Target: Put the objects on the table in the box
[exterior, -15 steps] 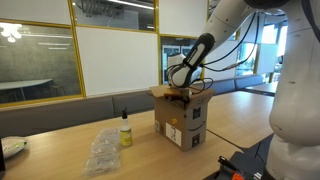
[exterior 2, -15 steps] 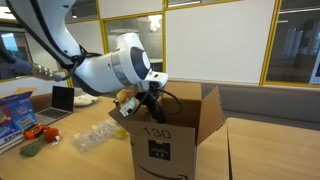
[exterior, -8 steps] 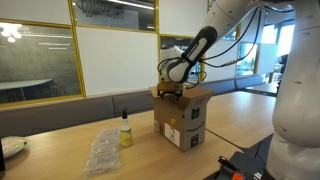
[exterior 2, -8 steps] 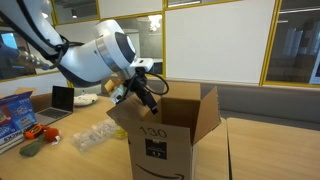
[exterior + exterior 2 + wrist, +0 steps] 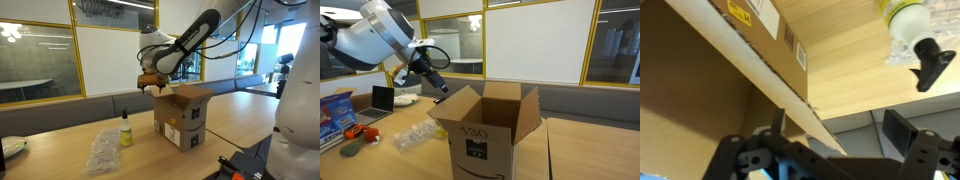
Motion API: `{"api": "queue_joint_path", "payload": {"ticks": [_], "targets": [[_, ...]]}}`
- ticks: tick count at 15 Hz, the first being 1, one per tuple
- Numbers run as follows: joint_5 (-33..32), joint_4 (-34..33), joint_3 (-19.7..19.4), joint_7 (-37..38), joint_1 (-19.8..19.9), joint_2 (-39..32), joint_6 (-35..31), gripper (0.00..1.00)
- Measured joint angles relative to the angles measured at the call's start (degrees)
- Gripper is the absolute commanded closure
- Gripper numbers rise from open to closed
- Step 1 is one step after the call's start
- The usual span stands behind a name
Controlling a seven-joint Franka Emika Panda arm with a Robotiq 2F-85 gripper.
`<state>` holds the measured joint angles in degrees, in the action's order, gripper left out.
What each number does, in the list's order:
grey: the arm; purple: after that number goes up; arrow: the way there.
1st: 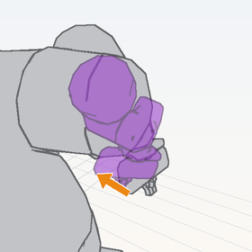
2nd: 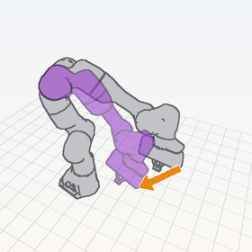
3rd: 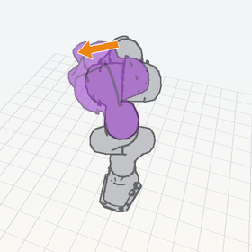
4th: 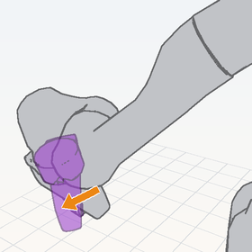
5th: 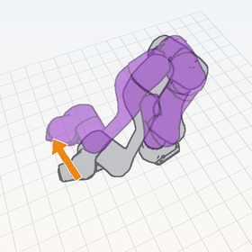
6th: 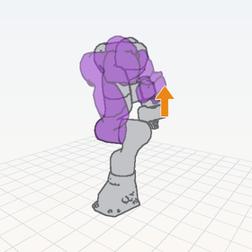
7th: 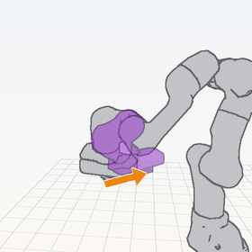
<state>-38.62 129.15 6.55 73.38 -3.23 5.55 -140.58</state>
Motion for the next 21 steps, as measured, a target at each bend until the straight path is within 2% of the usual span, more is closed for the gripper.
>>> {"api": "queue_joint_path", "payload": {"ticks": [4,7,13,17,21], "targets": [[0.72,-2.47,3.32,-0.79,-2.96,-1.7,-0.43,0.0],[5.0,-4.39,4.29,-5.18,-4.79,-5.02,-3.28,0.0],[23.95,-9.12,4.67,-23.73,-7.0,-15.76,-12.15,0.0],[36.31,-14.33,5.4,-36.04,-7.36,-23.63,-12.1,0.0],[43.32,-20.12,5.42,-43.5,-7.54,-31.06,-9.9,0.0]]}}
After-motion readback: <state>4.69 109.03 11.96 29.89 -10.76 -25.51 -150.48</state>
